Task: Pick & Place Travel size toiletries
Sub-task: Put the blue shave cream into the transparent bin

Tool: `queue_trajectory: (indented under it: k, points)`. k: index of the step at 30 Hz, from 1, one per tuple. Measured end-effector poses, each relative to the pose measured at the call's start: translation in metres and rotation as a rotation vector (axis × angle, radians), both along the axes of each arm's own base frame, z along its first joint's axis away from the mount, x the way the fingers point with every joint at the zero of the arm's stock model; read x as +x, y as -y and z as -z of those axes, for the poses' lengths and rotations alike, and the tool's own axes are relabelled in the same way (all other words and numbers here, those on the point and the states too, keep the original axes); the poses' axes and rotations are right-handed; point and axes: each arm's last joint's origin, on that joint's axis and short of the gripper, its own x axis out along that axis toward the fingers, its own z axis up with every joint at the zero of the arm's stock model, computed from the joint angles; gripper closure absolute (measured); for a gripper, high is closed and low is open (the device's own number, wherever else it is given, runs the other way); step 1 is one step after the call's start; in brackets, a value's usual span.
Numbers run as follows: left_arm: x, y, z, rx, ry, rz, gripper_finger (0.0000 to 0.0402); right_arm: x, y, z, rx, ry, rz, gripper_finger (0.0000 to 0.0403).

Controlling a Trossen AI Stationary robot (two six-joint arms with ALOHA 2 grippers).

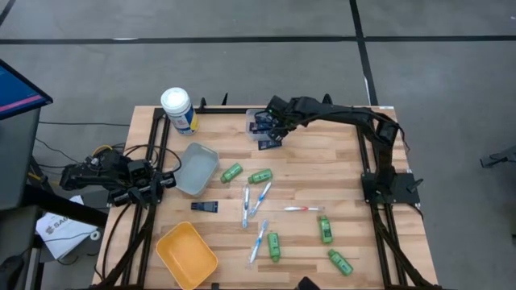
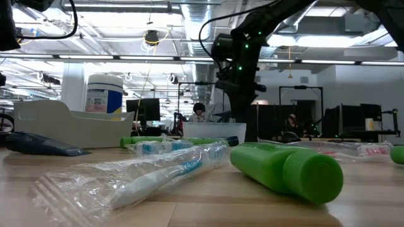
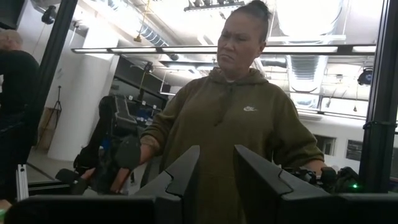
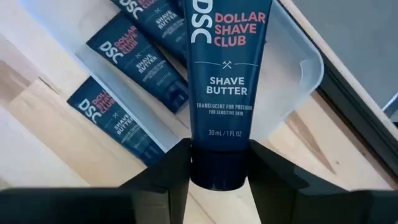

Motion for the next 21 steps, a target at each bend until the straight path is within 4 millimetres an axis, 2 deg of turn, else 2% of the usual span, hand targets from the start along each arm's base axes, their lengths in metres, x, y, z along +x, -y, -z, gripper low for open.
queue_trajectory:
  k: [10,13,17,21]
  points:
    - [0.000,0.000,0.000,0.000,0.000,0.000,0.0309,-0.001,0.000,-0.009,-0.015,-0.014,-0.035,0.0178]
    - [0.000,0.000,0.000,0.000,0.000,0.000,0.0309,-0.005,-0.011,-0.038,-0.036,0.054,-0.062,0.0170]
    - [0.000,0.000,0.000,0.000,-0.001,0.000,0.0309,-0.024,-0.031,-0.085,-0.055,0.193,-0.002,0.0169]
    - [0.000,0.000,0.000,0.000,0.000,0.000,0.0309,-0.052,-0.048,-0.096,-0.028,0.207,0.049,0.0160]
